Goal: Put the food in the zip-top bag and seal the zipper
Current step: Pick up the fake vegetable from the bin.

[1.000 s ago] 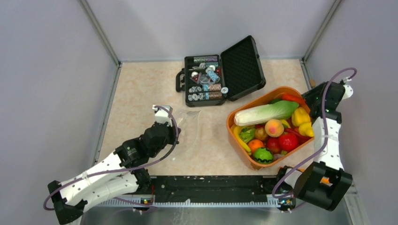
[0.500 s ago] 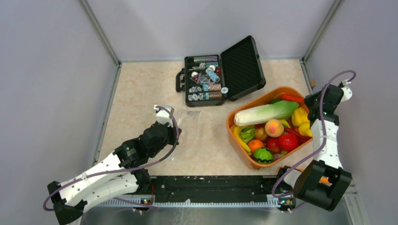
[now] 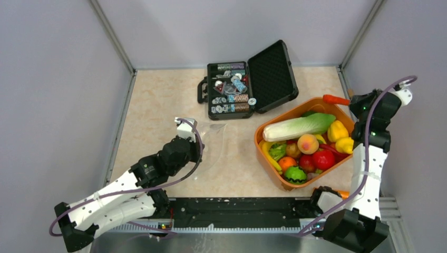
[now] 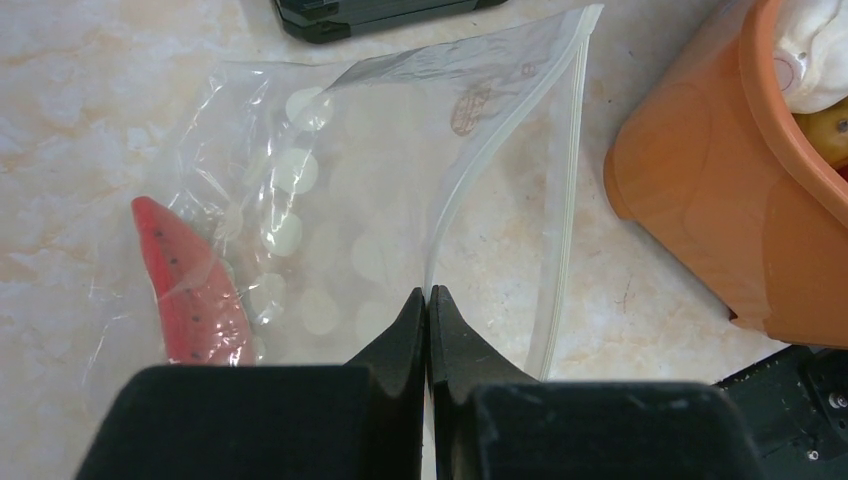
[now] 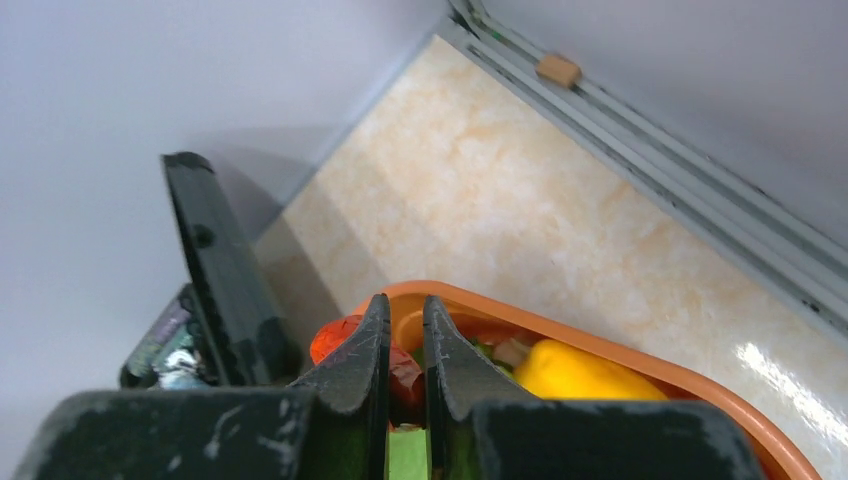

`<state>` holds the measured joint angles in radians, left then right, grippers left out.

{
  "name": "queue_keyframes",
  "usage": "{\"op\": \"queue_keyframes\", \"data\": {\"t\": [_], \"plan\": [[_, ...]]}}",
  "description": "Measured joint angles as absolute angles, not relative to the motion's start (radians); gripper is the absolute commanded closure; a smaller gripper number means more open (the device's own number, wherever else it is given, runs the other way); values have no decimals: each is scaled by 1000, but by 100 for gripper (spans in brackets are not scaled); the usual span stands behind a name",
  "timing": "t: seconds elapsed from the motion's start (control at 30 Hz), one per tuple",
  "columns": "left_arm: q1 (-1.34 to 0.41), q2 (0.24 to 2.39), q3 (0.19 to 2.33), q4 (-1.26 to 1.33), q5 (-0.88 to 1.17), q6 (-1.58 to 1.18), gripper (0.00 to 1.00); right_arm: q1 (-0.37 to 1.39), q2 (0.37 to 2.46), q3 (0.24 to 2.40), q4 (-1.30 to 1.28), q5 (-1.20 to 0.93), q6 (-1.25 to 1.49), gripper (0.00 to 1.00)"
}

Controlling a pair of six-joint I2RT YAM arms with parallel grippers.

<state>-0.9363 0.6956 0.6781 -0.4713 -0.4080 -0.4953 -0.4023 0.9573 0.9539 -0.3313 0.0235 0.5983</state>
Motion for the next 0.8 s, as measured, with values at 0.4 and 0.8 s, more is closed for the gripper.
{"op": "queue_keyframes", "data": {"t": [0.4,0.8], "plan": [[-936,709,678,-477,-424,-547,100,-400,816,950,-352,-452,666,100],[-936,712,685,-495,-434,-585,100,6,691,891,-342,-670,707,100]]}}
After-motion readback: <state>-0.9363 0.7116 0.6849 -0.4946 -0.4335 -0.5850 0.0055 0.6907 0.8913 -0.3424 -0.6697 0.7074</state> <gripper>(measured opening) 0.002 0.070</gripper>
